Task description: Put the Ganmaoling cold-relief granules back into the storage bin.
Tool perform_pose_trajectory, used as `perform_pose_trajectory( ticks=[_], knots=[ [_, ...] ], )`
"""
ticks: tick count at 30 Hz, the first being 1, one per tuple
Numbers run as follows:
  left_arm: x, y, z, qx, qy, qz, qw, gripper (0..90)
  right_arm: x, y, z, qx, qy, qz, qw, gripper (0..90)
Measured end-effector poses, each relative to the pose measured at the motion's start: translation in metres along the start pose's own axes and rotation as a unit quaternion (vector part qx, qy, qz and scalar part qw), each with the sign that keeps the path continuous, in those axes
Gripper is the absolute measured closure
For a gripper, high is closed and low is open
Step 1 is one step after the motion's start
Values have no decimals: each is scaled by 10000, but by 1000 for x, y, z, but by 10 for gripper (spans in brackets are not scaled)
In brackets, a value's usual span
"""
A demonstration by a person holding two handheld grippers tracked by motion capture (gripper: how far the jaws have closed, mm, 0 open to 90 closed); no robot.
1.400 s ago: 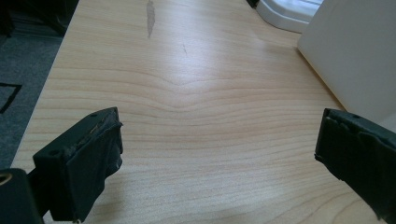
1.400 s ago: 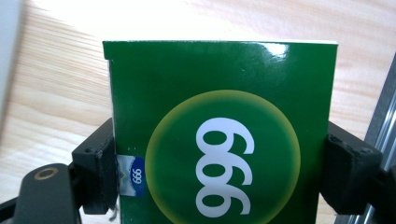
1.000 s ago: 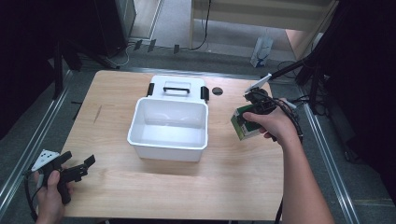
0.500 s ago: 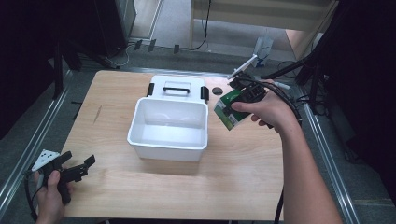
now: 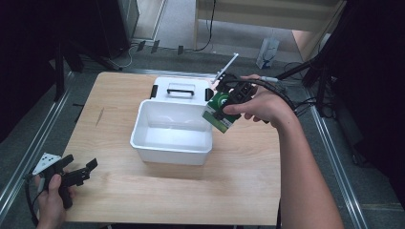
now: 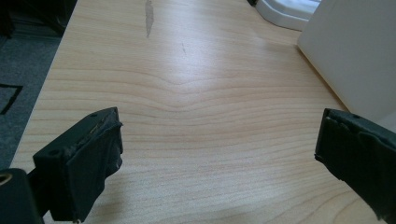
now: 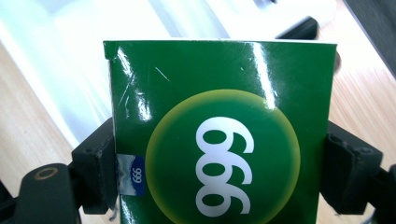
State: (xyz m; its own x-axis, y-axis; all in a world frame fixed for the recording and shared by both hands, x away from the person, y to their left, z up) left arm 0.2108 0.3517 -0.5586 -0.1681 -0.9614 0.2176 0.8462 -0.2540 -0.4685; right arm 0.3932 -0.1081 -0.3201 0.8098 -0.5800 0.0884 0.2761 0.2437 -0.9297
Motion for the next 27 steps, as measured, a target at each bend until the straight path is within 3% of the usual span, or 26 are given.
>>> perform_pose_trajectory(
  ticks=[2,3,4,5,8,9,12,14,15,16,19,20,27],
  knots=[
    [0,0,0,-1,4,0,10000,13,-8,2,8,2,-319,76,9995,161],
    [0,0,0,-2,3,2,10000,13,-8,2,8,2,-319,76,9995,161],
    [0,0,0,-3,4,1,10000,13,-12,4,12,3,-507,99,9987,161],
    [0,0,0,-4,5,1,10000,13,-12,4,12,3,-507,99,9987,161],
    [0,0,0,-8,7,-7,10000,13,-20,7,19,6,-867,121,9962,161],
    [0,0,0,-12,12,-8,10000,13,-20,7,19,6,-867,121,9962,161],
    [-1,0,0,-16,16,-10,10000,13,-26,11,21,14,-1233,181,9922,161],
    [-1,-1,0,-16,14,-13,10000,13,-32,16,24,39,-1569,248,9873,160],
    [-1,0,0,-16,12,-14,10000,13,-32,16,24,39,-1569,248,9873,160],
    [-1,0,0,-17,8,-9,10000,13,-36,19,26,41,-1712,280,9848,160],
    [0,0,0,-17,1,-10,10000,13,-38,21,28,29,-1799,295,9832,160],
    [0,0,0,-17,1,-10,10000,13,-40,24,29,23,-1903,304,9812,160],
    [0,-1,0,-15,2,-12,10000,13,-43,32,29,-47,-2072,345,9777,160]
  ],
)
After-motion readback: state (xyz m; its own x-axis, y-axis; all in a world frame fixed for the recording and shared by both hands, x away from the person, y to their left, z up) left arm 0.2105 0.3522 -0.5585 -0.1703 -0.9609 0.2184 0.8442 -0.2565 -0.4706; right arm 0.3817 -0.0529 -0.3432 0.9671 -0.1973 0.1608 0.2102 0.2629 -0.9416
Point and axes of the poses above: each handheld gripper's, and its own axes: y roughly forward along the jaws, z roughly out of its top, x roughly to its right, the point moved 1 cm from there along y, roughly forward along the jaws, and after that the axes turned 3 degrees about y, right-handed, at the moved point
